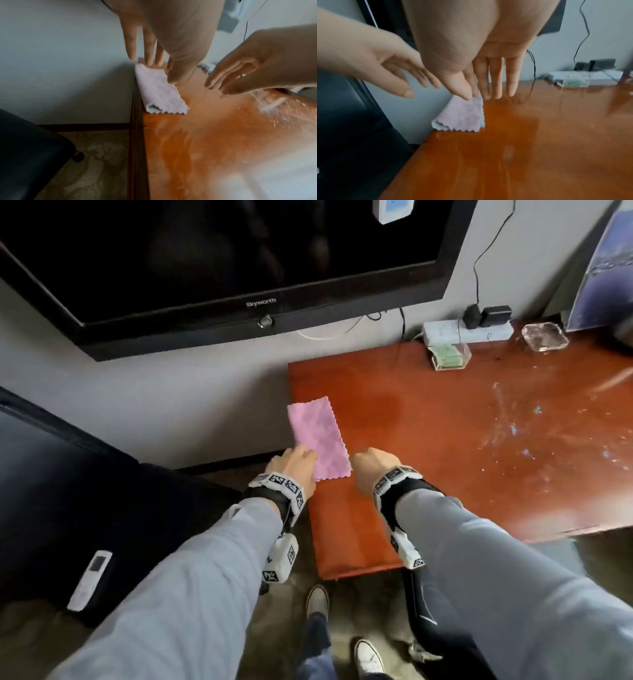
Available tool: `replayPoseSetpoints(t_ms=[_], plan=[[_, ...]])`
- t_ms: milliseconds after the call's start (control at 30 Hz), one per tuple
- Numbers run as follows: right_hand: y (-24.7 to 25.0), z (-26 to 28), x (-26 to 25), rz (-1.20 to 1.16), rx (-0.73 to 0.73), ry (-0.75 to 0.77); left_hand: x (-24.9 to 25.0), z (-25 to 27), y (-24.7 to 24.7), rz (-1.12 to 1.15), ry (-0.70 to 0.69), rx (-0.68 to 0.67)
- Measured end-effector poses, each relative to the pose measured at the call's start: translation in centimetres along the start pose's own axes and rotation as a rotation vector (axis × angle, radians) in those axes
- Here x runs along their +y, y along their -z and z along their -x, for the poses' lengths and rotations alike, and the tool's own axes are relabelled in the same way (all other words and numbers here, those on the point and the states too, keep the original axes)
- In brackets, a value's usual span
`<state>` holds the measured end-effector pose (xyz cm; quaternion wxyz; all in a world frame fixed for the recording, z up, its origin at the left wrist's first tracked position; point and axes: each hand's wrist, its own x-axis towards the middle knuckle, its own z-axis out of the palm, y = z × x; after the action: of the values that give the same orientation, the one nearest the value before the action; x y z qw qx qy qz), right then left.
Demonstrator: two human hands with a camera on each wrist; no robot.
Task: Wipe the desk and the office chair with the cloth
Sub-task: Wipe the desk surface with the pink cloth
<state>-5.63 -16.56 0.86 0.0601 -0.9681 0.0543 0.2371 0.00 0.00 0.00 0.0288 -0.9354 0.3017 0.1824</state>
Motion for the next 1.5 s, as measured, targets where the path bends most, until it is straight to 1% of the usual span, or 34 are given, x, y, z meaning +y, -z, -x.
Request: replayPoseSetpoints(t_ms=[100, 133, 267, 333, 433, 533, 633, 733, 833, 933, 1000, 1100, 1167, 1233, 1400, 1500], plan=[[-2.5, -2.8, -0.8, -0.033, -0.076, 0.007, -0.9, -2.8, -2.6, -0.036, -0.050, 0.023], [-3.5, -3.3, -1.3, -0.035, -0.085, 0.008, -1.0, -3.2, -3.6, -0.063, -0.070, 0.013], [-5.8, -6.1, -2.3, -0.040, -0.005, 0.061, -2.1, -5.0, -6.3, -0.049, -0.076, 0.022], [-6.6, -6.8, -2.7, -0.005, 0.009, 0.081, -2.5, -5.2, -7.3, -0.019, -0.074, 0.021], [-6.8, -7.7, -2.7, 0.047, 0.059, 0.099, -3.1, -5.6, -7.7, 0.070, -0.070, 0.098], [-6.1, -8.5, -2.2, 0.051, 0.069, 0.142, -3.3, -6.3, -7.7, 0.140, -0.042, 0.160], [-5.5, -9.0, -1.6, 0.025, 0.059, 0.166, -3.0, -6.7, -7.5, 0.183, 0.019, 0.157], [-4.8, -8.9, -1.1, -0.070, 0.068, 0.097, -2.0, -6.9, -6.7, 0.234, 0.106, 0.133], [-3.3, -8.7, -0.2, -0.187, 0.118, 0.052, -0.8, -7.2, -5.3, 0.331, 0.205, 0.132], [-0.8, -8.3, 1.9, -0.186, 0.167, 0.017, 0.3, -8.2, -3.3, 0.464, 0.279, 0.170], [1.0, -8.2, 3.9, -0.179, 0.191, -0.016, 0.8, -9.3, -1.6, 0.473, 0.293, 0.180], [4.3, -8.0, 7.2, -0.194, 0.243, -0.087, 1.5, -11.5, 1.8, 0.452, 0.277, 0.177], [6.8, -7.6, 9.4, -0.173, 0.303, -0.116, 2.0, -13.1, 4.2, 0.444, 0.251, 0.210], [9.0, -7.1, 11.3, -0.139, 0.392, -0.137, 2.7, -14.5, 6.5, 0.423, 0.204, 0.261], [12.1, -5.9, 15.5, -0.031, 0.564, -0.184, 5.0, -16.3, 10.9, 0.398, 0.037, 0.370], [11.9, -4.0, 16.9, 0.056, 0.610, -0.124, 6.0, -15.8, 10.9, 0.363, -0.115, 0.397]])
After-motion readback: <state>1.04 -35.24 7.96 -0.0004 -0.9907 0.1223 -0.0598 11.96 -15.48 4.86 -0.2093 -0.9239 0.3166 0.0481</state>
